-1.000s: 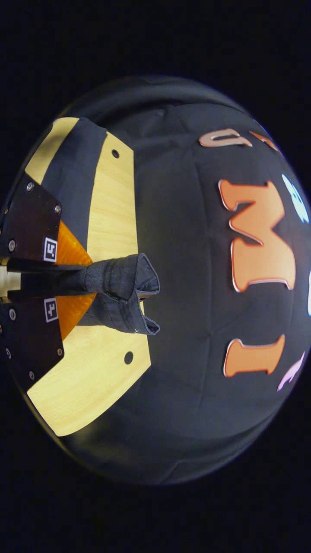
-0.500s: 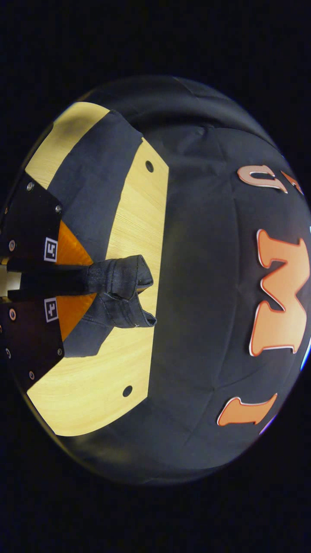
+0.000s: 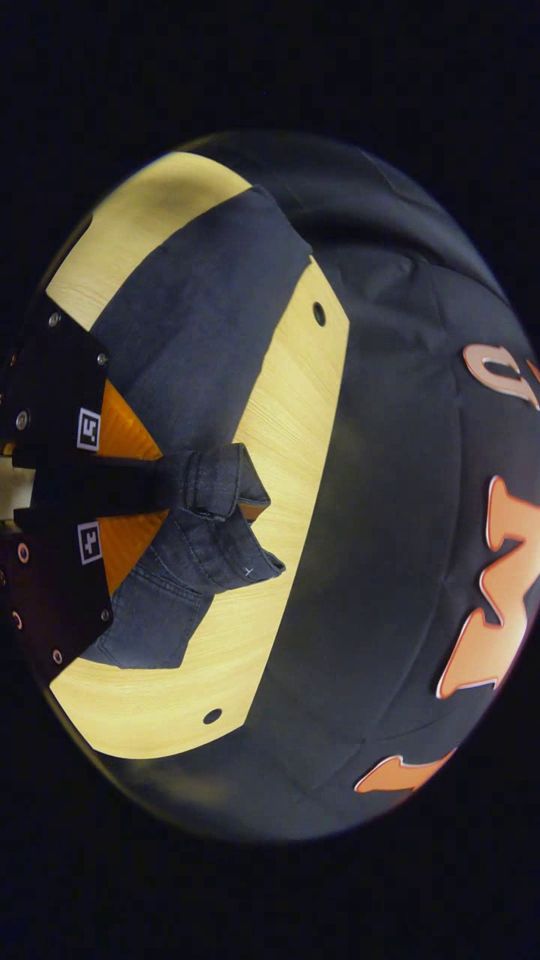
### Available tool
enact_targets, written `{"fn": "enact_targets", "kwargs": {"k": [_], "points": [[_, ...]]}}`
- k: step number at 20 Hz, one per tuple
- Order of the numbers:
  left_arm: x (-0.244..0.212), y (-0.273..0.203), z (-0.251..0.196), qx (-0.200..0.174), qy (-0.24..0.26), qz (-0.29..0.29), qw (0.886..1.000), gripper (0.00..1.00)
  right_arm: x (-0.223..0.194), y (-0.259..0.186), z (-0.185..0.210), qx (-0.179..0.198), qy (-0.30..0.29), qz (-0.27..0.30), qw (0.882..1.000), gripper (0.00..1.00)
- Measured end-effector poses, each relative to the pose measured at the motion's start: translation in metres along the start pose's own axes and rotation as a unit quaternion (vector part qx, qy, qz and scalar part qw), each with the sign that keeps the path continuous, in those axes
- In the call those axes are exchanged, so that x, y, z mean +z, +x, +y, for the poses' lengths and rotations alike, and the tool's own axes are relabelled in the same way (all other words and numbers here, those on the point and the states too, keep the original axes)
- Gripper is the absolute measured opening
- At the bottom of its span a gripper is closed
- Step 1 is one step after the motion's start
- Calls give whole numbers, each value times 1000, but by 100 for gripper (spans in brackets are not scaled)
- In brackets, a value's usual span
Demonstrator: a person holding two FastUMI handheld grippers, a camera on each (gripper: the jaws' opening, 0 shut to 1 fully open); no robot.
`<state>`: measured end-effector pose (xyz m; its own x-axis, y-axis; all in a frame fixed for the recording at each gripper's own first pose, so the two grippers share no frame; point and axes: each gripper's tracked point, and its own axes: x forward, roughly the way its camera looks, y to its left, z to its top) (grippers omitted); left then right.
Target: Grasp the waist and the cuffs of the jeans and fold them to make the two legs overlap; first hold the waist and fold one-third of the jeans toward the cuffs, then hold the cuffs and fold the remaining one-third in the same direction to finish folding.
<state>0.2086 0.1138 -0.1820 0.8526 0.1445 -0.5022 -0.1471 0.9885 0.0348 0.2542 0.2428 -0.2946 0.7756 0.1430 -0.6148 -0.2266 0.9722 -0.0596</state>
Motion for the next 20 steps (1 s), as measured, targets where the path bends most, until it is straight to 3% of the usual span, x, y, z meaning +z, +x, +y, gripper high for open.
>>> {"fn": "enact_targets", "kwargs": {"k": [3, 5, 6, 7, 9, 12, 20], "points": [[-9, 12, -1, 1, -12, 26, 1000, 94, -20, -1, 23, 28, -18, 24, 999, 27], [-22, 26, -4, -14, -24, 48, 998, 94, -25, -12, 49, 77, -9, 30, 997, 39], [-28, 34, -5, -20, -34, 62, 997, 94, -26, -18, 60, 94, 1, 32, 995, 52], [-34, 42, -3, -25, -50, 80, 995, 93, -23, -25, 66, 101, 7, 32, 994, 54], [-56, 60, -3, -36, -99, 142, 984, 94, -12, -36, 65, 90, 4, 12, 996, 67], [-97, 75, 6, -47, -167, 239, 955, 98, -5, -58, 48, 58, 7, -4, 998, 80], [-187, 128, 26, -11, -220, 386, 896, 98, -8, -148, -52, -80, 103, -44, 990, 88]]}}
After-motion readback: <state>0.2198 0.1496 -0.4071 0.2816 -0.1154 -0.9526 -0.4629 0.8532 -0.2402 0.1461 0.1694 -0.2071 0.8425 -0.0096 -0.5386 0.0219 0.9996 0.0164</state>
